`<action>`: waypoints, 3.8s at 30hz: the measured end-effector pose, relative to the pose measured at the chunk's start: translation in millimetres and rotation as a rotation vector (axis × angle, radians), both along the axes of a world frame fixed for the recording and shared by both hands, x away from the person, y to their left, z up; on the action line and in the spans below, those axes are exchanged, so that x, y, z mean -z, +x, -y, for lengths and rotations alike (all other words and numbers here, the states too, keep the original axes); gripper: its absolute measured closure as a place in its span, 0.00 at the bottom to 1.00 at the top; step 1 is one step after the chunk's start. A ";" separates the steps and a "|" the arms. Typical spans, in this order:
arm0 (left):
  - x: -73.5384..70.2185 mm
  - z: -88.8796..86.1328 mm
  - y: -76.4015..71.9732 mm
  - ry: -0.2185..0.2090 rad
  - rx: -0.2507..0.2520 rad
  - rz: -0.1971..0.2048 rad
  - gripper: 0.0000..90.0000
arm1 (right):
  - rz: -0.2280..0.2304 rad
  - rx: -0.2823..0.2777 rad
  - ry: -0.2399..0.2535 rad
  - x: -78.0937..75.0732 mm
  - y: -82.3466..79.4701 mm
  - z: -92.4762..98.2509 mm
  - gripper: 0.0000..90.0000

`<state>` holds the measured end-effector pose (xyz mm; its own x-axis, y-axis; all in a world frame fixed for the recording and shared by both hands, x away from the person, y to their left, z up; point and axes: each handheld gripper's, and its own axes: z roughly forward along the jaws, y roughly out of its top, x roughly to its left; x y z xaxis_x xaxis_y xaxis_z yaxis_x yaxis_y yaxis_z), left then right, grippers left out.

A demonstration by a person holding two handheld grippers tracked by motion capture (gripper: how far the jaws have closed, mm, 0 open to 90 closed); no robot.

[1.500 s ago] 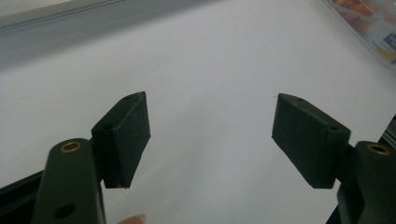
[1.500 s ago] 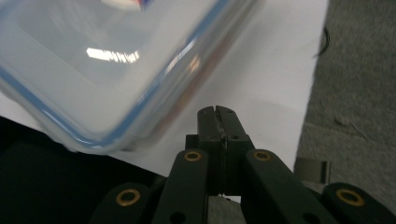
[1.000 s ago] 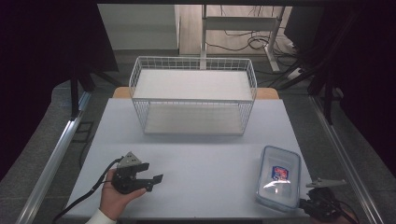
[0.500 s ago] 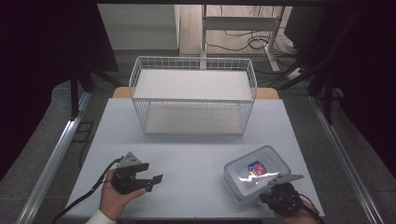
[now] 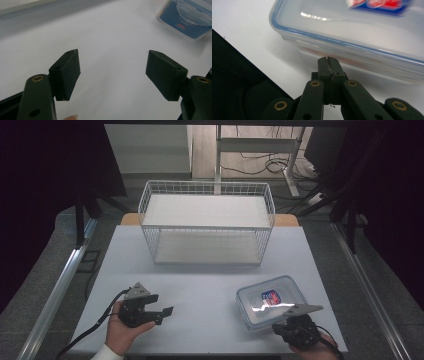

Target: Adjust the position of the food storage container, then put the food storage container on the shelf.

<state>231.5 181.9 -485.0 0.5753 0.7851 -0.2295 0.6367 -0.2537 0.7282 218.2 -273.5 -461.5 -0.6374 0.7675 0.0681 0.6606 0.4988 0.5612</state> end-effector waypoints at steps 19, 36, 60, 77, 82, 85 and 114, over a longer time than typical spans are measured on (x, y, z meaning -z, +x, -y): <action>0.3 -0.1 0.6 0.005 -0.012 0.004 0.31 | 0.123 0.249 -0.047 -8.4 78.9 85.2 0.99; 1.3 -1.4 0.4 0.015 -0.015 0.006 0.31 | 0.053 0.183 -0.062 5.6 71.0 73.3 0.99; 4.1 -17.6 6.6 0.007 -0.047 -0.008 0.31 | 0.015 -0.041 -0.046 10.1 56.1 -21.7 0.99; 2.6 -24.9 7.2 0.014 -0.066 0.002 0.31 | 0.018 -0.155 -0.042 17.8 68.7 -86.1 0.99; 2.5 -25.1 7.3 0.014 -0.069 0.003 0.31 | 0.018 -0.169 -0.038 18.6 69.1 -93.3 0.99; 2.3 -25.5 7.2 0.016 -0.074 0.008 0.31 | 0.027 -0.164 -0.016 17.0 69.2 -89.7 0.99; -3.1 -25.7 3.4 -0.074 -0.075 -0.002 0.24 | 0.050 0.010 0.390 3.3 70.9 -37.7 0.25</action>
<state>234.9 207.6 -481.9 0.5150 0.8069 -0.2893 0.6535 -0.1512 0.7417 289.2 -235.8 -464.8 -0.6399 0.6964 0.3248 0.6313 0.2354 0.7389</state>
